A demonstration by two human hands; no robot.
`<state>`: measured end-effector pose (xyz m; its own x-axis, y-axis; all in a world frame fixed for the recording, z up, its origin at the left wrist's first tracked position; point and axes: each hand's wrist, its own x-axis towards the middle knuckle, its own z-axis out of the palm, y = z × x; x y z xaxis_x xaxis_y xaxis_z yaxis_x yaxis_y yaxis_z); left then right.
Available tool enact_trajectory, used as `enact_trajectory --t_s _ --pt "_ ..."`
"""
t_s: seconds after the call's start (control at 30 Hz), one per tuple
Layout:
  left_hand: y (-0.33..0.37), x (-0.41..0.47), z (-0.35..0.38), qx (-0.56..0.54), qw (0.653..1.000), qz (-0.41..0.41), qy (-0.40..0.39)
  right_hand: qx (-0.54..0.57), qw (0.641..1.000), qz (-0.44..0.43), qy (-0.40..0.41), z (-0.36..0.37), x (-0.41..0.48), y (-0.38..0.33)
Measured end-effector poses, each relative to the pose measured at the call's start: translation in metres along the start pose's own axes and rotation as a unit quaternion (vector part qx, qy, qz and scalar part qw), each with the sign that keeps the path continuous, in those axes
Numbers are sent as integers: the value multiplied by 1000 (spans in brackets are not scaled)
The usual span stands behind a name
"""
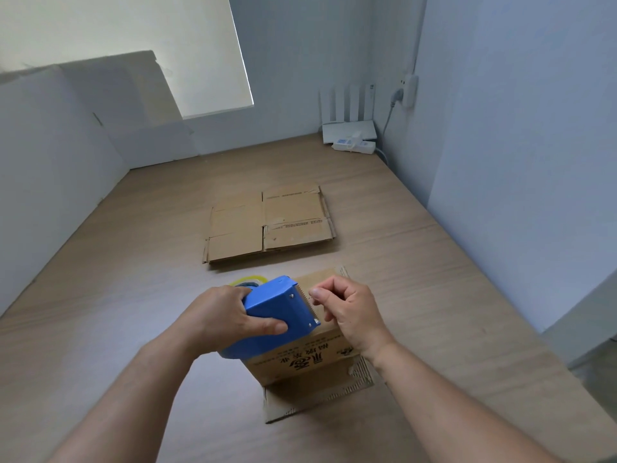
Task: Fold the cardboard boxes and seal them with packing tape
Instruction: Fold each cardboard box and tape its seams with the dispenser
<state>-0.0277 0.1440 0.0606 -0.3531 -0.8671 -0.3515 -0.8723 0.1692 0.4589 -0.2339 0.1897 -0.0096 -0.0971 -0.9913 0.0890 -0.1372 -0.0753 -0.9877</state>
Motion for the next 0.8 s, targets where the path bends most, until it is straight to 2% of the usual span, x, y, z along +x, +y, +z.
enact_trajectory --t_s 0.23,0.47,0.57,0.7,0.8 --pt "23 18 -13 97 994 -31 -30 -145 984 47 95 1 2 -2" --pt "20 16 -46 114 978 -149 -96 -100 974 144 143 -12 12 -4" --pt "23 17 -41 88 971 -191 -110 -124 971 132 157 -13 9 -4" --pt "26 25 -32 76 966 -219 -113 -274 946 89 147 -15 2 5" --pt "32 33 -25 71 964 -229 -111 -260 944 129 156 -25 2 15"
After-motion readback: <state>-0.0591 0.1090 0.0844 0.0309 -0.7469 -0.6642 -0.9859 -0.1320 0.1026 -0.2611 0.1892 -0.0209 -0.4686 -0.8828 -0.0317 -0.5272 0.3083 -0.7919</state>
